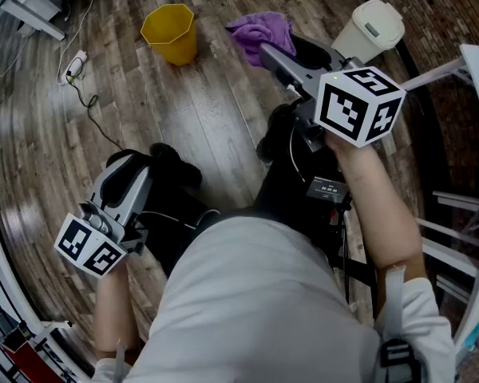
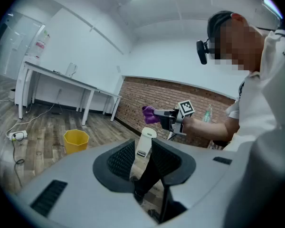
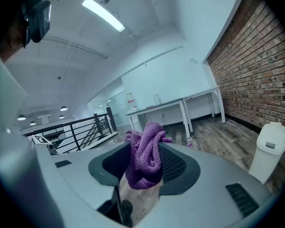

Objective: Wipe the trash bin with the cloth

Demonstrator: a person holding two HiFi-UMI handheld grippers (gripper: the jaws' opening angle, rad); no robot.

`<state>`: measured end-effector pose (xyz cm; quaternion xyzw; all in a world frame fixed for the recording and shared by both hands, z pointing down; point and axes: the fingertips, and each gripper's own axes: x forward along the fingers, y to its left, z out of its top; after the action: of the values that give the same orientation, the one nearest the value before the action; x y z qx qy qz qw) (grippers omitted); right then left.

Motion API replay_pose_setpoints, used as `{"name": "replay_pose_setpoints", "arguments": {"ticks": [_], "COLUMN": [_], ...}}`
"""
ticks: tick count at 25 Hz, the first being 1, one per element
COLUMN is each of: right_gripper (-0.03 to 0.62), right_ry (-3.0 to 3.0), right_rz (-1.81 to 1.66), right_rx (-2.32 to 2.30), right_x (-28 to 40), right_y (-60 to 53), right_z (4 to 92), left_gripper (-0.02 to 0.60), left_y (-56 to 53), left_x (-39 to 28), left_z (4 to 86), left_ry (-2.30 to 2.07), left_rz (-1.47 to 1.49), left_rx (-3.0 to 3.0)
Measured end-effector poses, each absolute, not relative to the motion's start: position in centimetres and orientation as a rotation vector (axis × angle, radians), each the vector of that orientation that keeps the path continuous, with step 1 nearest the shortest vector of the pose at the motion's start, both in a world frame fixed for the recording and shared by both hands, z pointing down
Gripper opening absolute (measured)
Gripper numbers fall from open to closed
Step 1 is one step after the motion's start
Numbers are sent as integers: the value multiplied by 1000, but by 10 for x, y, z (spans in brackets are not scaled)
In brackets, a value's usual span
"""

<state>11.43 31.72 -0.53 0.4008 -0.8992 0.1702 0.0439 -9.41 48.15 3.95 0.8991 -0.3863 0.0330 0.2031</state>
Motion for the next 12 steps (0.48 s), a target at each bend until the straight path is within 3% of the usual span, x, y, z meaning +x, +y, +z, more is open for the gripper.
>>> {"name": "replay_pose_setpoints", "arguments": {"ticks": [12], "right_gripper": [185], "right_ry": [-2807], "right_rz": [526], "right_rx": [1200], "right_x": [114], "right_y": [323], "right_z": [-11], "left_gripper": [112], "left_y": [489], "left_x": [-78], "left_z": [47], "left_ry": [-1049], "left_rz": [117], "left_rx": [2537]}}
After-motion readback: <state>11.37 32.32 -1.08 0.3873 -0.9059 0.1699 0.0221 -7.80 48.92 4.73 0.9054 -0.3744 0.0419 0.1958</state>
